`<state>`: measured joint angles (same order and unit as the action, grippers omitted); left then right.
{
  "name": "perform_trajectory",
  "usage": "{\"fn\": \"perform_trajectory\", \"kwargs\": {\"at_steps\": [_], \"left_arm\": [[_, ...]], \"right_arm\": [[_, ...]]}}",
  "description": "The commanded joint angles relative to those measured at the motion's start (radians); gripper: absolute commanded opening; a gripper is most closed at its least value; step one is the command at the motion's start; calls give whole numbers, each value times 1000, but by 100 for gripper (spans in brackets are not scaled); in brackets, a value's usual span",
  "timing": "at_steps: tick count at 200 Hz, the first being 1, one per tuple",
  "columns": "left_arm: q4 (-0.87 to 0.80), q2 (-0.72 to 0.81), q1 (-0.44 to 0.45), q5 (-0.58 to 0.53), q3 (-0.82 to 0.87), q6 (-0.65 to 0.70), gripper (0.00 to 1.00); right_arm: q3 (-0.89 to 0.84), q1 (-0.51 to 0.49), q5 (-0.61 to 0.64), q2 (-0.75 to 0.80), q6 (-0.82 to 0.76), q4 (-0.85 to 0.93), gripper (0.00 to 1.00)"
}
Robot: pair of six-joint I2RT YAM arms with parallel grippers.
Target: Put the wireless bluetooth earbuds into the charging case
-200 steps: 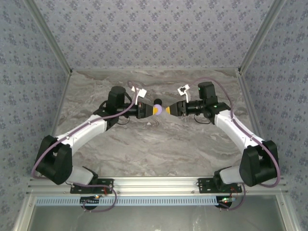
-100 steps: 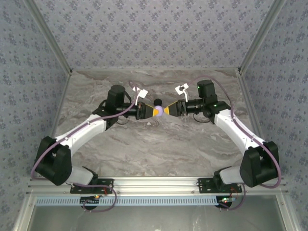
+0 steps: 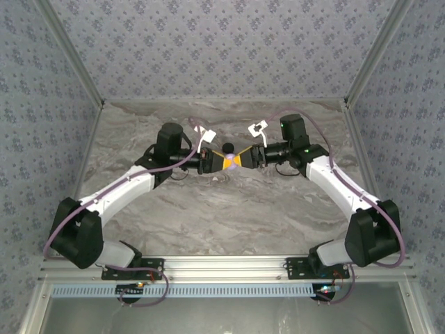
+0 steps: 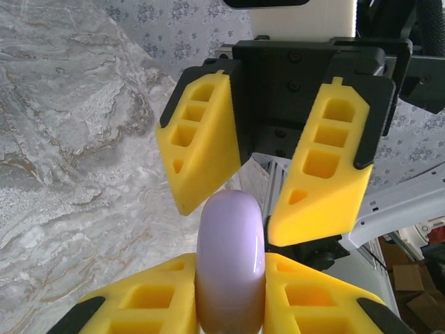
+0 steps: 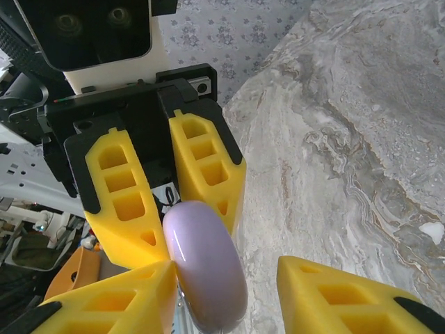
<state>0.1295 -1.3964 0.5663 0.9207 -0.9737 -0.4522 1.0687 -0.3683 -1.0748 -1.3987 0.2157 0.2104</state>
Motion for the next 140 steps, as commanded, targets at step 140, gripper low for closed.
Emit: {"fn": "perform_trajectory", "kwargs": {"at_steps": [140], "left_arm": [[9, 54, 12, -63, -24, 7, 41]], "right_arm": [[51, -15, -18, 44, -5, 18, 26]]}}
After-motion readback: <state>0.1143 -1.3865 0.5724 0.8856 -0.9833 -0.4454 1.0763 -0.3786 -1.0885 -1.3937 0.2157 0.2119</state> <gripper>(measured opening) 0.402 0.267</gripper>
